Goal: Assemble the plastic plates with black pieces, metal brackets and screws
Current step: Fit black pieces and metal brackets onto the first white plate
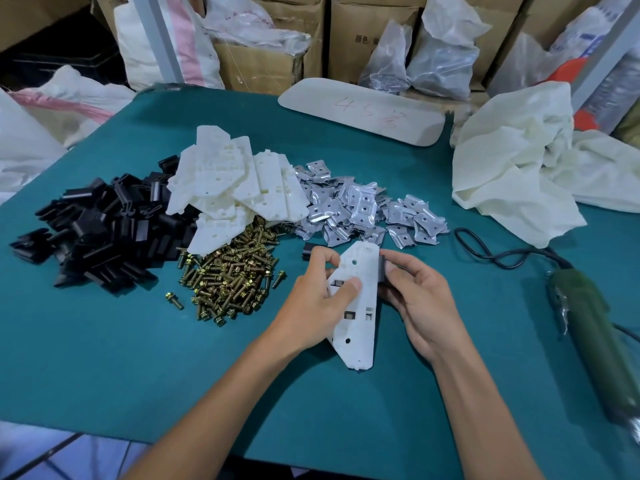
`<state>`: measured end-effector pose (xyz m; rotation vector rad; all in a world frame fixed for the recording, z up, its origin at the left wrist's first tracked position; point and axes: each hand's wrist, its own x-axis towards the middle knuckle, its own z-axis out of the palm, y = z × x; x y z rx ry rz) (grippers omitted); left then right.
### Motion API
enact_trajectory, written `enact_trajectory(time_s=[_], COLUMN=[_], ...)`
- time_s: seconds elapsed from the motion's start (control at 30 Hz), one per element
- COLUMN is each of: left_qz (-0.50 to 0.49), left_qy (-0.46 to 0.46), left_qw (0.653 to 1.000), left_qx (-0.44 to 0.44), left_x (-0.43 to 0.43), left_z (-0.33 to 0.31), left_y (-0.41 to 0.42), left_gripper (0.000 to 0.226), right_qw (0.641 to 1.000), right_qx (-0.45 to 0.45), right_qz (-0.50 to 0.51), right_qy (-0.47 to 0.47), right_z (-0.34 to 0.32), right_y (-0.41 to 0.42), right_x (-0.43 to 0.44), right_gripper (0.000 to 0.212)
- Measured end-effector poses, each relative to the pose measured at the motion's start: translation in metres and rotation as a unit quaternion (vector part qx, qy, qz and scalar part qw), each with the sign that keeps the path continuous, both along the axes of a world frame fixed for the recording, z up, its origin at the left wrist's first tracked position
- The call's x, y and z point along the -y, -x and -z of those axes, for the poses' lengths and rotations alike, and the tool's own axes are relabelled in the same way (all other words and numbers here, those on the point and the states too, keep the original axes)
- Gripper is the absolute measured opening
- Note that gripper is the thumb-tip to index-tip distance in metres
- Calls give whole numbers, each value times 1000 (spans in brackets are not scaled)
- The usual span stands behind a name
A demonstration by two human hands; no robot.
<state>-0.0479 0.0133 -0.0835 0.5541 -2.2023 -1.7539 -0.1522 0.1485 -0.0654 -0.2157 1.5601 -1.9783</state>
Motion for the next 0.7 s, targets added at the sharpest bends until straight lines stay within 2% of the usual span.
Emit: enact_trajectory(time_s=[0.2, 0.3, 0.43, 0.7], left_qz=[3, -9, -26, -49], left_qy=[28, 5, 41, 34], left_qw=[1000, 1000, 999, 998], left_qx=[-1, 3, 13, 12], left_x=[1, 3, 3, 3], left_z=[3, 3, 4, 5], left_y=[1, 2, 4, 5], left_gripper=[28, 35, 40, 35], right_qw=[987, 984, 983, 980], right_qx=[-129, -139, -149, -175], right_qz=[73, 84, 79, 46], right_qy=[-65, -67, -67, -79], right_z=[8, 8, 8, 1], right_y=[-9, -9, -7, -3], right_x=[10, 13, 13, 14], right_gripper=[14, 14, 14, 13])
